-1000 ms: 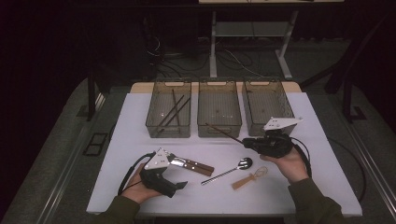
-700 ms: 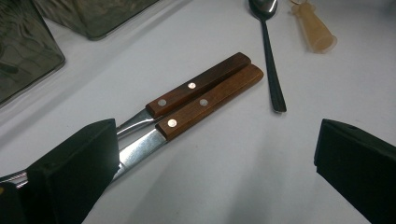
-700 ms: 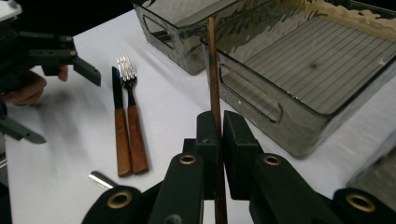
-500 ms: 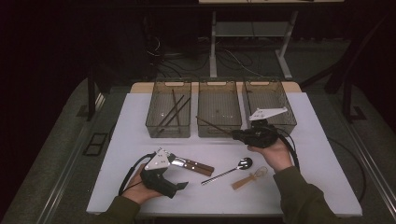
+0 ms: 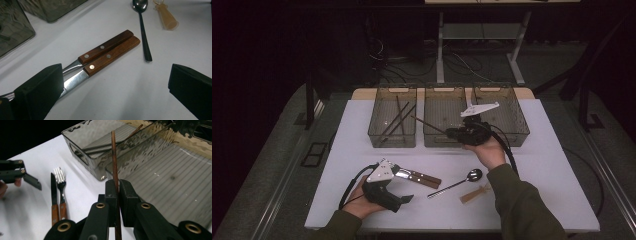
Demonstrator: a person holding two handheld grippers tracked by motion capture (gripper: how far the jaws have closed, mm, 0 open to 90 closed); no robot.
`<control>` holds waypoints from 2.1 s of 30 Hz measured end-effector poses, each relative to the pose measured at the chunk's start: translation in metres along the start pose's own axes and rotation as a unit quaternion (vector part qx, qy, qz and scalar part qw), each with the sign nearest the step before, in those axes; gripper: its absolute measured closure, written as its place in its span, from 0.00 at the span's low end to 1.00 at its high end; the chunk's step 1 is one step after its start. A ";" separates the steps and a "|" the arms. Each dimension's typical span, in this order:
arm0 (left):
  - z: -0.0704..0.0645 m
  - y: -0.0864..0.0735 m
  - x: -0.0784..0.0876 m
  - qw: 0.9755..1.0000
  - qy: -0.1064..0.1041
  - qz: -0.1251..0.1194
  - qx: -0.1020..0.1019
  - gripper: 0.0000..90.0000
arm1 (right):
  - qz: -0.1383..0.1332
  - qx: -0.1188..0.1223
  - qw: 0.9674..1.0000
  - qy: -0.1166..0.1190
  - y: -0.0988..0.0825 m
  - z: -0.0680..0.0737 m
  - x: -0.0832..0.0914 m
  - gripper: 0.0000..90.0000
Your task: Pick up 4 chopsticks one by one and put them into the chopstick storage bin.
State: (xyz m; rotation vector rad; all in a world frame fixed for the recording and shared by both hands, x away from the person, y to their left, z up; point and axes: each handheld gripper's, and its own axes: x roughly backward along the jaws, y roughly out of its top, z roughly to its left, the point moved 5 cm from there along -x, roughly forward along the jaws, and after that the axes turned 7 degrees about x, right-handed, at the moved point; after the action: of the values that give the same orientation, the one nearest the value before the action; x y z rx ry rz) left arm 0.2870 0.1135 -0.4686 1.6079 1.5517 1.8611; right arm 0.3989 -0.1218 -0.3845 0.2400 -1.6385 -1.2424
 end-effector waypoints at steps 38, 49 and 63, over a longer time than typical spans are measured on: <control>-0.002 0.002 0.000 1.000 -0.006 -0.006 0.000 0.00 | 0.040 -0.014 0.998 -0.047 0.086 -0.003 -0.123 0.94; -0.002 0.003 0.000 1.000 -0.009 -0.009 0.001 0.00 | 0.060 -0.010 0.997 -0.057 0.098 0.000 -0.158 0.94; -0.001 0.003 0.001 1.000 -0.010 -0.011 -0.001 0.00 | 0.064 -0.014 0.996 -0.054 0.102 0.008 -0.172 0.75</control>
State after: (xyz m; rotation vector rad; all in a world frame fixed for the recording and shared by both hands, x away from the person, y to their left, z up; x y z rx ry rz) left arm 0.2872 0.1123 -0.4654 1.5982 1.5520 1.8287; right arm 0.5111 0.0424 -0.4036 0.0504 -1.7006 -1.1973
